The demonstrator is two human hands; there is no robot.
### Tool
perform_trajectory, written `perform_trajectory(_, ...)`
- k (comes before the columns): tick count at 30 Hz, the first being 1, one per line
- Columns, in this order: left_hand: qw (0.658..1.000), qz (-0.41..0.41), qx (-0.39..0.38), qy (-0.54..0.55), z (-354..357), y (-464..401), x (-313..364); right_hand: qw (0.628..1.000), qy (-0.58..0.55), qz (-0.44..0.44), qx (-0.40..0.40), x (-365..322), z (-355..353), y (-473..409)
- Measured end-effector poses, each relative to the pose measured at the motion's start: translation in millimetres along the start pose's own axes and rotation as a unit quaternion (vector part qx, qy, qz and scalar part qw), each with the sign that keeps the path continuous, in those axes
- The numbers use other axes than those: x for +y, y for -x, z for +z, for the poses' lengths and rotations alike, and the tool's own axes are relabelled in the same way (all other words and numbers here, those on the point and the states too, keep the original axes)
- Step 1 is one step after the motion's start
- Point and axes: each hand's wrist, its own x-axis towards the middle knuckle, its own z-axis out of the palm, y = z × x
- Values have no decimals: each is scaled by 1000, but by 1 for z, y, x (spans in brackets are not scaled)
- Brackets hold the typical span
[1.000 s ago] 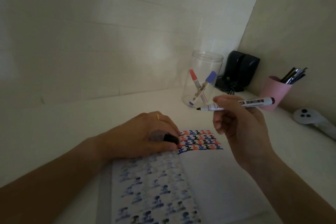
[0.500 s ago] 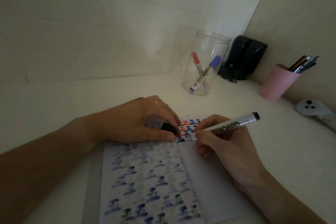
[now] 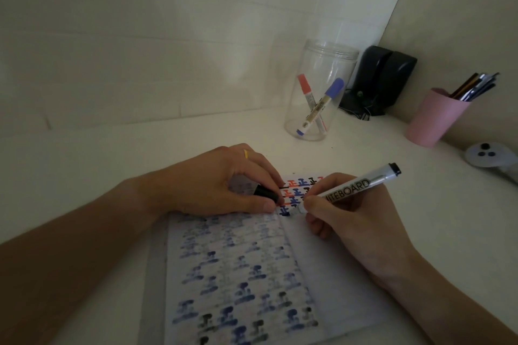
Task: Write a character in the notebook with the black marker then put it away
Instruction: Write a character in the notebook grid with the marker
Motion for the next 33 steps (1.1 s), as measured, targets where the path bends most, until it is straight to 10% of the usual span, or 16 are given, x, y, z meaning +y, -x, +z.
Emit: perform_trajectory(33, 1000, 5, 4, -7, 0, -1, 0, 1000, -4, -5, -29, -6, -2, 4)
